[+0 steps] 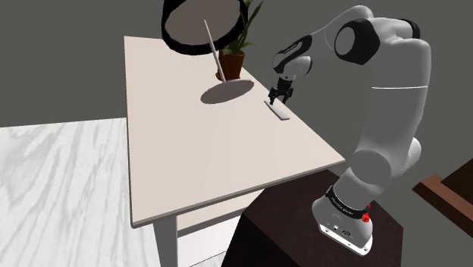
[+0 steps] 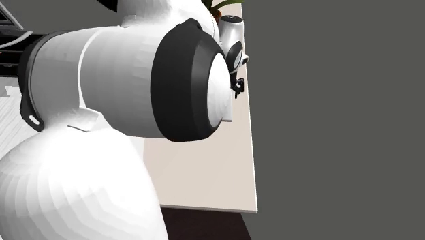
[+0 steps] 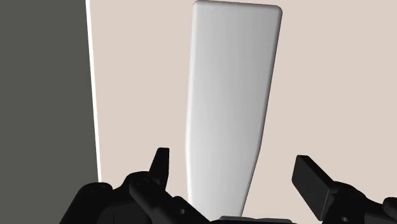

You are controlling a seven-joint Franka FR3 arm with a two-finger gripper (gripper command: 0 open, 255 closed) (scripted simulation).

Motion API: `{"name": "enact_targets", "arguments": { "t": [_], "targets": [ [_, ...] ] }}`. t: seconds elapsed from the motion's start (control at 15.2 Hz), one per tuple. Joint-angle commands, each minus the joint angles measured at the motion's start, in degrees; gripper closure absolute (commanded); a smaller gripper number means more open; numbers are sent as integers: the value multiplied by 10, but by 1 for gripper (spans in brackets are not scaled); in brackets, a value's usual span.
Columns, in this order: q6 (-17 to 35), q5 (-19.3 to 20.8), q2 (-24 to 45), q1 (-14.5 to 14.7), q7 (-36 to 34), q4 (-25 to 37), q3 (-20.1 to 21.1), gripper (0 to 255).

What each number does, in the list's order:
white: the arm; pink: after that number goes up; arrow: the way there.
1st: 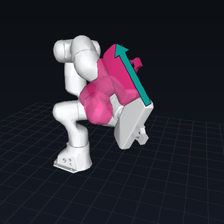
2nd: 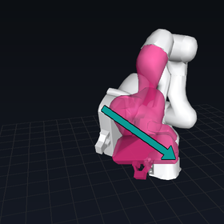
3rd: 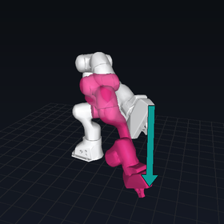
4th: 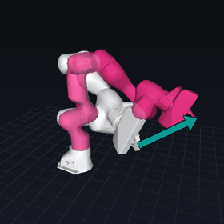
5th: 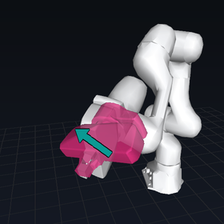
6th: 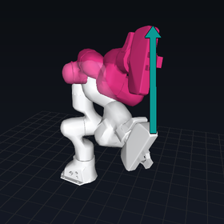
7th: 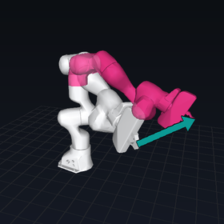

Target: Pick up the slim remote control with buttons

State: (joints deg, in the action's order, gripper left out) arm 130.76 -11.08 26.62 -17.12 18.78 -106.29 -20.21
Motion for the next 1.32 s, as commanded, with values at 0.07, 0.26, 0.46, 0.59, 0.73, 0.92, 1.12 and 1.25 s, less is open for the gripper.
{"name": "enact_targets", "arguments": {
  "t": [0.07, 0.26, 0.46, 0.59, 0.73, 0.92, 1.12, 1.25],
  "targets": [
    [14, -8, 19, -5, 4, 2, 4, 0],
    [30, -15, 34, -8, 8, 0, 8, 0],
    [39, -18, 42, -10, 10, 0, 11, 0],
    [39, -18, 41, -10, 10, -1, 11, 255],
    [38, -18, 41, -10, 10, -1, 11, 255],
    [38, -18, 41, -10, 10, -1, 11, 255],
    [39, -18, 42, -10, 10, 0, 11, 255],
    [28, -14, 32, -8, 7, 0, 8, 255]
  ]
}}
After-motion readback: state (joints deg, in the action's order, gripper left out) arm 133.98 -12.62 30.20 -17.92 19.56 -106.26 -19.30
